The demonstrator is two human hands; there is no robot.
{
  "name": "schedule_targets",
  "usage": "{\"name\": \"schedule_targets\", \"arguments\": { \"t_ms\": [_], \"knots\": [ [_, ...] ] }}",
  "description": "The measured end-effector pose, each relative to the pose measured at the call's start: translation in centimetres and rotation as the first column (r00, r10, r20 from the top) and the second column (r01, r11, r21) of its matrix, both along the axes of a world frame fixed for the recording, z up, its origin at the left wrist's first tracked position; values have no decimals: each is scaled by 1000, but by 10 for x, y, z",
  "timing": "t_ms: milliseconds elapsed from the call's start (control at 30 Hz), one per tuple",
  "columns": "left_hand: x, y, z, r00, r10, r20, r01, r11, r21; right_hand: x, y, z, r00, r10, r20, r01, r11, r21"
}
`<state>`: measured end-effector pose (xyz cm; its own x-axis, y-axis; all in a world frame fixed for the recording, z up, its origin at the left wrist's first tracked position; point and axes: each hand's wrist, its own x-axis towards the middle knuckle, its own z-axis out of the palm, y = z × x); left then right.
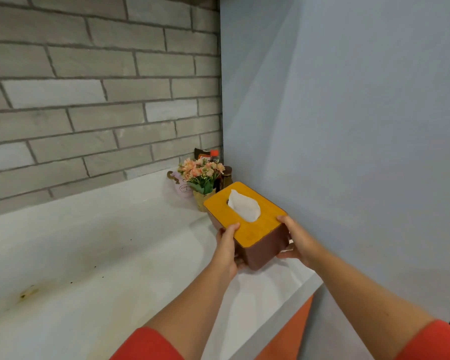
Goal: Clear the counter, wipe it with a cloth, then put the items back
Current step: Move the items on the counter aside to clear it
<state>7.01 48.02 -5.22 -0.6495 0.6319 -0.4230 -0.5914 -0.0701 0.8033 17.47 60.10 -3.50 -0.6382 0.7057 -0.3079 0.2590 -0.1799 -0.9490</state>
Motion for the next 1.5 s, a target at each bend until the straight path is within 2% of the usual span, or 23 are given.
{"name": "schedule_targets", "arguments": {
  "t_ms": [400,500,833,967,1367,1433,1500],
  "knots": [
    [-9,70,8,999,-30,-44,24,989,-147,-21,69,-10,999,20,41,-21,999,30],
    [-16,84,9,999,18,-43,-25,983,-180,-29,80,-12,998,26,51,-28,999,37],
    [-29,114,10,996,51,-69,-67,964,-257,-39,100,-15,998,64,1,-64,997,47],
    [-32,119,9,996,23,-89,-49,950,-308,-41,108,-23,996,81,-25,-78,992,97],
    [-30,122,8,998,37,-58,-53,955,-291,-50,121,-30,996,89,16,-90,991,94],
    [-28,118,8,998,40,-50,-53,959,-277,-51,120,-30,998,60,31,-64,983,171],
    [-26,114,7,995,64,-70,-81,958,-276,-53,117,-27,1000,-10,20,2,933,360]
  ]
}}
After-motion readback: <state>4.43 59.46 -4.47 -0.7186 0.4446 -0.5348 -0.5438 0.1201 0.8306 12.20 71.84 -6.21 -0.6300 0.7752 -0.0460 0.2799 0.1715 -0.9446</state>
